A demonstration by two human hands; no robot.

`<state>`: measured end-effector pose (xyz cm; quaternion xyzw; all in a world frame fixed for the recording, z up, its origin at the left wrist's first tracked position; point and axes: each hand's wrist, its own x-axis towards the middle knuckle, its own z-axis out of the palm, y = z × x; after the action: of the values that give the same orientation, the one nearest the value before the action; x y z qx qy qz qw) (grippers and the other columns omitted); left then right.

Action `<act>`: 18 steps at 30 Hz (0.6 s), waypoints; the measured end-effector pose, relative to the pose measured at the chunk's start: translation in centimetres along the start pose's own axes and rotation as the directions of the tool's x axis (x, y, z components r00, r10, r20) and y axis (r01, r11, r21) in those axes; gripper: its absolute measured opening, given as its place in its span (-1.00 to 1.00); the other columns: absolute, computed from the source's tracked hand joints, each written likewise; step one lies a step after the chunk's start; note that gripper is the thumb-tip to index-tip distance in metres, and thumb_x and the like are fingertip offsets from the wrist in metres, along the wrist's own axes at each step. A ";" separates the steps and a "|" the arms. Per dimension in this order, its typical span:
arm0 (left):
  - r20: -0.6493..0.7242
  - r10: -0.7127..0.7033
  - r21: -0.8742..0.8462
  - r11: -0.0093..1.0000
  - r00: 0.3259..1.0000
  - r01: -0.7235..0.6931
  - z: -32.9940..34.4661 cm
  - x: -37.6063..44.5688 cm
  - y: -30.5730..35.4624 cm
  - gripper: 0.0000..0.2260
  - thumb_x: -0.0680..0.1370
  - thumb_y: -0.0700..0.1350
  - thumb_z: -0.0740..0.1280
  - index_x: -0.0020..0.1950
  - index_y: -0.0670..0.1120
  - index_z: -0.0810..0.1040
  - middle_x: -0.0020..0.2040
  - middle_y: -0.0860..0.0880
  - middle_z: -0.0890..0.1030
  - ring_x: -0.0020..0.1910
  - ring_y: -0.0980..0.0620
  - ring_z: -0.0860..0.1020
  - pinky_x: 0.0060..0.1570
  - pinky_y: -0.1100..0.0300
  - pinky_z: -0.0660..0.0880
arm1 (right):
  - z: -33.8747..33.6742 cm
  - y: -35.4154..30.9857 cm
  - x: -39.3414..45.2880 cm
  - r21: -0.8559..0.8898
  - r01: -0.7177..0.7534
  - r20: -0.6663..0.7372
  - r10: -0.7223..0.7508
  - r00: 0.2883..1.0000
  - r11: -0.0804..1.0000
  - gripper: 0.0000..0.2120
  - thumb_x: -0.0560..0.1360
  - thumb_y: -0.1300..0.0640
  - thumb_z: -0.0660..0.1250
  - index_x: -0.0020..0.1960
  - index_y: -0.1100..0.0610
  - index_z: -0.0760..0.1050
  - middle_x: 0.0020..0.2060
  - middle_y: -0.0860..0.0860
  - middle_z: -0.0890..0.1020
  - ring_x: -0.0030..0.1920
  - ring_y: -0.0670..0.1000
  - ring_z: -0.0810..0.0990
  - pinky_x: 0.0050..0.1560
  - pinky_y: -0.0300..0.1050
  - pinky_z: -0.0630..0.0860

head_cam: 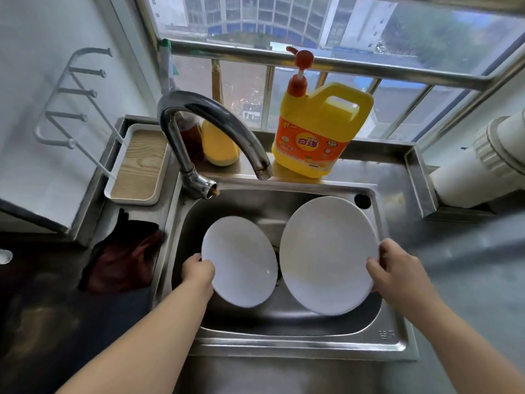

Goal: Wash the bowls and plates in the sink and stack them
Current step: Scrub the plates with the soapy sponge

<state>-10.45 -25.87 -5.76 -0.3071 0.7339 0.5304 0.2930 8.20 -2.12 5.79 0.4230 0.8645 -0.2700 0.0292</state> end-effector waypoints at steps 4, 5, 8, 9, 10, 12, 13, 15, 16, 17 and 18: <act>0.097 -0.019 0.041 0.999 0.995 0.015 0.7 2.2 -0.5 -0.49 0.58 -0.36 0.19 0.52 -0.14 0.21 0.40 -0.22 0.41 0.33 -0.24 0.41 0.24 -0.06 0.41 | 0.9 0.3 -0.2 0.015 -0.010 -0.004 0.010 1.000 1.000 -0.84 0.51 0.20 0.30 -0.21 0.17 0.35 -0.45 0.08 0.51 -0.42 0.02 0.48 -0.42 -0.08 0.38; 0.116 -0.026 0.054 0.998 0.993 0.020 0.6 2.8 -0.7 -0.47 0.58 -0.35 0.22 0.52 -0.12 0.21 0.40 -0.20 0.41 0.33 -0.23 0.42 0.26 -0.08 0.42 | 1.2 0.4 -0.3 0.015 -0.007 0.001 0.007 1.000 1.000 -0.85 0.52 0.19 0.30 -0.19 0.18 0.36 -0.45 0.08 0.51 -0.43 -0.02 0.45 -0.43 -0.15 0.34; 0.161 -0.023 0.084 0.996 0.987 0.009 0.6 4.2 -1.4 -0.49 0.57 -0.30 0.24 0.51 -0.08 0.25 0.36 -0.15 0.46 0.29 -0.20 0.46 0.22 -0.07 0.45 | 2.1 0.7 -0.4 0.019 -0.005 0.022 0.005 1.000 1.000 -0.86 0.53 0.17 0.29 -0.14 0.20 0.39 -0.40 0.10 0.54 -0.41 -0.01 0.45 -0.45 -0.17 0.32; 0.171 -0.012 0.113 0.994 0.985 -0.008 0.7 4.4 -1.5 -0.51 0.58 -0.27 0.23 0.50 -0.07 0.27 0.35 -0.14 0.47 0.28 -0.18 0.47 0.23 -0.07 0.45 | 2.4 0.8 -0.4 0.027 -0.017 0.027 0.017 1.000 0.999 -0.86 0.53 0.16 0.30 -0.15 0.19 0.39 -0.40 0.10 0.54 -0.40 0.01 0.47 -0.46 -0.15 0.36; 0.179 0.004 0.150 0.988 0.984 -0.031 0.7 4.4 -1.7 -0.54 0.59 -0.25 0.22 0.50 -0.07 0.28 0.35 -0.14 0.47 0.28 -0.18 0.46 0.23 -0.06 0.44 | 2.8 0.9 -0.4 0.050 -0.032 0.029 0.031 0.999 0.998 -0.86 0.53 0.16 0.30 -0.17 0.17 0.39 -0.40 0.09 0.55 -0.39 0.05 0.50 -0.44 -0.09 0.44; 0.192 0.039 0.214 0.973 0.981 -0.081 0.9 4.5 -1.7 -0.55 0.59 -0.26 0.20 0.49 -0.07 0.29 0.33 -0.15 0.48 0.26 -0.17 0.46 0.18 -0.03 0.44 | 3.6 1.1 -0.5 0.098 -0.064 0.036 0.060 0.998 0.993 -0.84 0.51 0.16 0.31 -0.21 0.12 0.37 -0.42 0.09 0.55 -0.36 0.13 0.54 -0.35 0.09 0.55; 0.195 0.053 0.226 0.969 0.979 -0.097 1.0 4.5 -1.6 -0.54 0.59 -0.28 0.20 0.48 -0.06 0.28 0.34 -0.16 0.46 0.26 -0.17 0.45 0.16 -0.01 0.44 | 3.9 1.0 -0.5 0.109 -0.076 0.042 0.072 0.997 0.991 -0.83 0.51 0.16 0.31 -0.22 0.09 0.36 -0.42 0.08 0.56 -0.35 0.15 0.55 -0.31 0.13 0.56; 0.200 0.046 0.226 0.970 0.979 -0.092 1.1 4.8 -1.7 -0.47 0.58 -0.31 0.21 0.53 -0.04 0.19 0.40 -0.16 0.40 0.32 -0.18 0.41 0.21 -0.01 0.41 | 4.5 1.2 -0.5 0.124 -0.094 0.059 0.088 0.994 0.988 -0.82 0.53 0.16 0.29 -0.22 0.06 0.35 -0.40 0.06 0.57 -0.33 0.14 0.58 -0.29 0.10 0.54; 0.206 0.035 0.224 0.971 0.978 -0.082 1.1 4.9 -1.7 -0.44 0.58 -0.31 0.22 0.55 -0.04 0.15 0.43 -0.15 0.37 0.35 -0.18 0.39 0.26 -0.03 0.40 | 4.9 1.2 -0.5 0.133 -0.102 0.069 0.094 0.993 0.986 -0.83 0.53 0.15 0.28 -0.21 0.05 0.35 -0.38 0.06 0.58 -0.32 0.12 0.59 -0.28 0.09 0.54; 0.215 0.020 0.227 0.971 0.976 -0.070 1.1 5.0 -1.7 -0.43 0.58 -0.30 0.24 0.55 -0.04 0.14 0.44 -0.15 0.37 0.35 -0.18 0.40 0.29 -0.04 0.41 | 5.3 1.3 -0.4 0.142 -0.117 0.088 0.106 0.990 0.983 -0.85 0.54 0.13 0.28 -0.19 0.04 0.37 -0.36 0.06 0.59 -0.30 0.11 0.60 -0.26 0.09 0.57; 0.232 0.000 0.247 0.967 0.973 -0.059 1.1 5.1 -1.7 -0.44 0.58 -0.29 0.25 0.54 -0.05 0.17 0.42 -0.16 0.39 0.33 -0.18 0.42 0.27 -0.05 0.42 | 5.7 1.5 -0.3 0.162 -0.140 0.110 0.123 0.986 0.977 -0.88 0.55 0.12 0.27 -0.16 0.03 0.38 -0.33 0.06 0.59 -0.28 0.11 0.60 -0.23 0.11 0.59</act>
<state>-12.25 -25.97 -10.91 -0.1926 0.7610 0.4691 0.4047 8.46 -4.40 0.38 0.4664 0.8060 -0.3605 0.0539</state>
